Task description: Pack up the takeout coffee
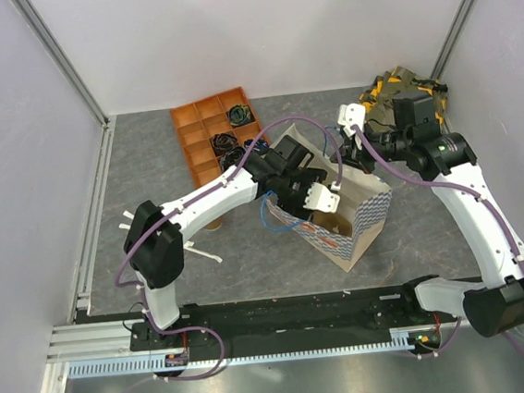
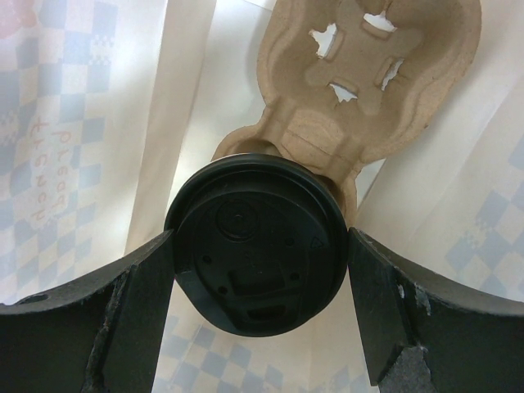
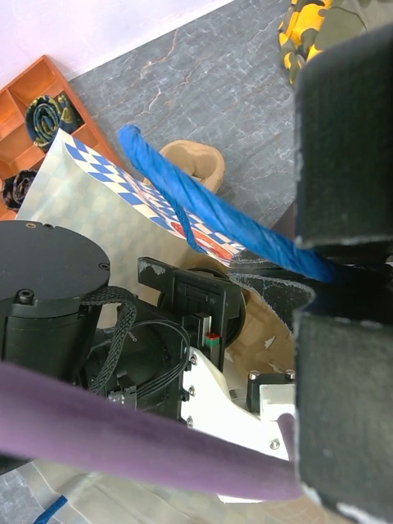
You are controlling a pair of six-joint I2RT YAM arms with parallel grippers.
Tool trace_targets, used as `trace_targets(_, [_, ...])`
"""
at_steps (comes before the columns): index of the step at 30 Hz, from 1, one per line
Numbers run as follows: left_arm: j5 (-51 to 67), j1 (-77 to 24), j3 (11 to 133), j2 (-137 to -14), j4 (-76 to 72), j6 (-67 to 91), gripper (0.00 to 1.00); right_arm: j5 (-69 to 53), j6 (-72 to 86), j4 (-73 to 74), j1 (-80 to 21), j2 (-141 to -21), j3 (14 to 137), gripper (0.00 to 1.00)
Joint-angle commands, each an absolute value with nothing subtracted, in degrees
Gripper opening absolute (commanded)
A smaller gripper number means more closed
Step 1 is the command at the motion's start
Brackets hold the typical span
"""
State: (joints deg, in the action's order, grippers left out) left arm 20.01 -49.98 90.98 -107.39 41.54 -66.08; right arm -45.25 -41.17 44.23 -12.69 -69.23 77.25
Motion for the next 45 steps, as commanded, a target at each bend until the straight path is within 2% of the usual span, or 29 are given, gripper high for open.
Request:
trace_targets(1, [18.37,-49.75,93.25,-109.25,42.27,-67.76,0.85,-48.52,-42.98,42.28,-12.13,-69.43,76.99,0.0])
trace_targets(3, [18.28,-49.75,93.43,-109.42,42.27,-67.68,0.87,-48.69,-42.98,42.27,-11.96,-69.61,76.99,0.0])
trace_targets(4, [18.46,-49.75,93.51,-109.51,42.36,-67.68,0.97,-48.69,-42.98,42.28,-11.87,-69.52,76.99,0.0])
trace_targets(5, [18.46,-49.75,93.6,-109.6,42.36,-67.59,1.0,-48.78,-42.98,42.28,-11.87,-69.52,77.08,0.0])
trace_targets(45, [21.36,-49.57,97.21,-107.05,45.7,-67.06,1.0,-49.92,-44.38,42.45,-10.55,-70.31,76.64,0.0])
